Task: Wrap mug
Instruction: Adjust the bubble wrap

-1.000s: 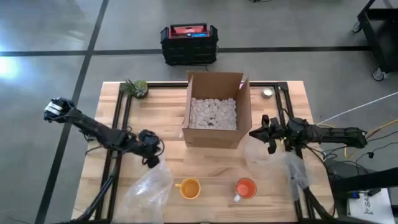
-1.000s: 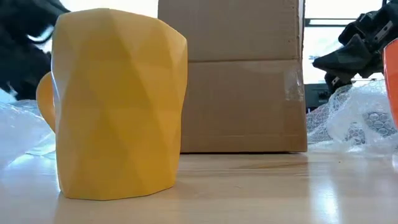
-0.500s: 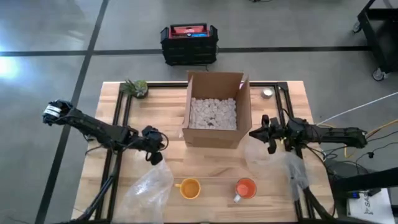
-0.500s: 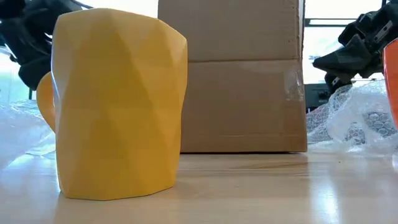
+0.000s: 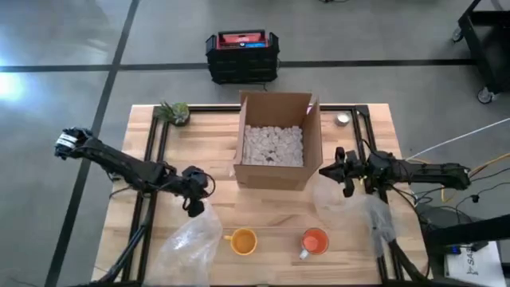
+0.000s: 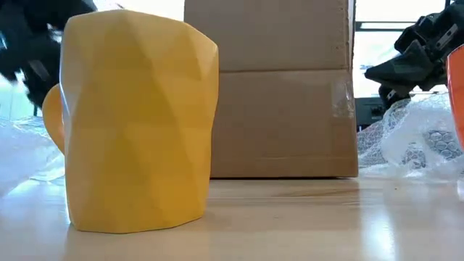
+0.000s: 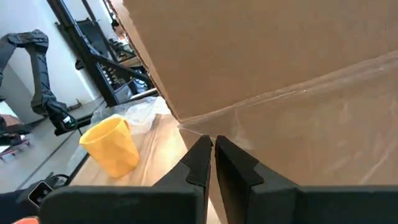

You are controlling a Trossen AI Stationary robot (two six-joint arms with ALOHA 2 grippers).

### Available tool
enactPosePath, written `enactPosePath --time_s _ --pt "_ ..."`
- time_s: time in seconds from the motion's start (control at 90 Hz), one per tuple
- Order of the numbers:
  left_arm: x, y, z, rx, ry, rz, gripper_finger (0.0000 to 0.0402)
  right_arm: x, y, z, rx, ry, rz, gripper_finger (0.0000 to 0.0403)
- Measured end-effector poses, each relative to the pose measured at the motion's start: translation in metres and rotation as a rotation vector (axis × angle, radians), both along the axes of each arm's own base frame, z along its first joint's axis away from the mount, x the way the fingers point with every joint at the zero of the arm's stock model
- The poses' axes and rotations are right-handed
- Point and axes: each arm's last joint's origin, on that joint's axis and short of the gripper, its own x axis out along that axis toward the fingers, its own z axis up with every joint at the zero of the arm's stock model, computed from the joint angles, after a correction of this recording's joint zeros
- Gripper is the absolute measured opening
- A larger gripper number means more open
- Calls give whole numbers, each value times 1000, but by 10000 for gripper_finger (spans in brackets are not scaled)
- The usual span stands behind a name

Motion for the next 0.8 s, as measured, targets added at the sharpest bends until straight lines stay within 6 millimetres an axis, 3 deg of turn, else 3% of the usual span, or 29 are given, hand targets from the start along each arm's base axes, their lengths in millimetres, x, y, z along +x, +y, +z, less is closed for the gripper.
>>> enactPosePath --time_s 0.1,0.178,0.367,0.489,0.611,0.8 --pt "-9 -4 19 -28 45 -10 0 0 0 0 0 0 0 9" --pt "-19 -12 20 -125 66 7 0 0 0 0 0 0 0 9" --pt "-41 -24 -23 -192 126 54 0 0 0 0 0 0 0 9" --pt "-40 -21 -49 -167 18 130 0 0 0 0 -1 0 0 9" --pt "-36 -13 -59 -71 -92 216 0 0 0 0 0 0 0 9" --pt "-30 5 -63 41 -115 264 0 0 0 0 0 0 0 9"
